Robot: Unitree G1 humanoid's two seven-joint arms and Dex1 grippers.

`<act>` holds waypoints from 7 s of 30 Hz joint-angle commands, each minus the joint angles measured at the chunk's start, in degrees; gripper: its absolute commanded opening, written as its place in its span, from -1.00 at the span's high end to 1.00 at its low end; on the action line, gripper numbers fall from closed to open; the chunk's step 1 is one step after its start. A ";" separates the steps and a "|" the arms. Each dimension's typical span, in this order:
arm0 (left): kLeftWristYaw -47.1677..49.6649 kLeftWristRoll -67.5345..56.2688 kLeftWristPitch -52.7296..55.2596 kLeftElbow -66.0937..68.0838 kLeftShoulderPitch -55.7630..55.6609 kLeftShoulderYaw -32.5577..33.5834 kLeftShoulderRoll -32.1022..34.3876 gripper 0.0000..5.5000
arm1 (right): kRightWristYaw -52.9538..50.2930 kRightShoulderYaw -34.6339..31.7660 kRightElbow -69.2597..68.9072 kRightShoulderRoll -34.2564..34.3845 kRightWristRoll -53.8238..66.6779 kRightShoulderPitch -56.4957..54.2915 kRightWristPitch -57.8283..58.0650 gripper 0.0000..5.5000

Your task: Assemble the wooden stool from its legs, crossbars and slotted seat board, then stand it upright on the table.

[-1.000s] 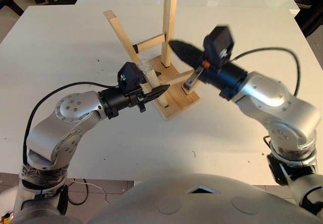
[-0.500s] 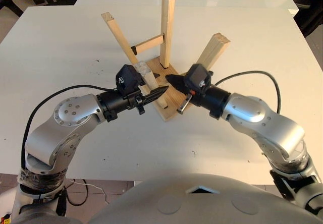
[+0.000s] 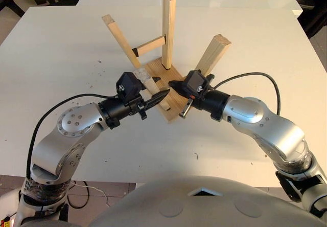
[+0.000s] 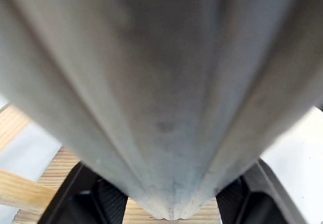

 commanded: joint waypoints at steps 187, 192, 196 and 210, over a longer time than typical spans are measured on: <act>39.06 0.37 22.30 -10.81 -11.73 2.86 -32.63 0.99 | -10.31 -25.44 2.14 16.32 16.37 -1.36 -0.76 1.00; 41.70 -6.51 13.29 -10.39 -23.06 13.87 -36.16 0.99 | -15.83 -39.18 5.67 21.17 29.93 -12.45 -5.52 1.00; 45.47 -24.24 6.10 -4.96 -31.68 26.67 -32.76 0.99 | -17.63 -48.86 12.73 16.51 39.98 -20.96 -8.33 1.00; -9.76 -9.38 3.30 11.69 22.71 9.67 -2.93 0.99 | 31.24 -20.63 41.43 -6.81 2.54 2.30 -35.53 1.00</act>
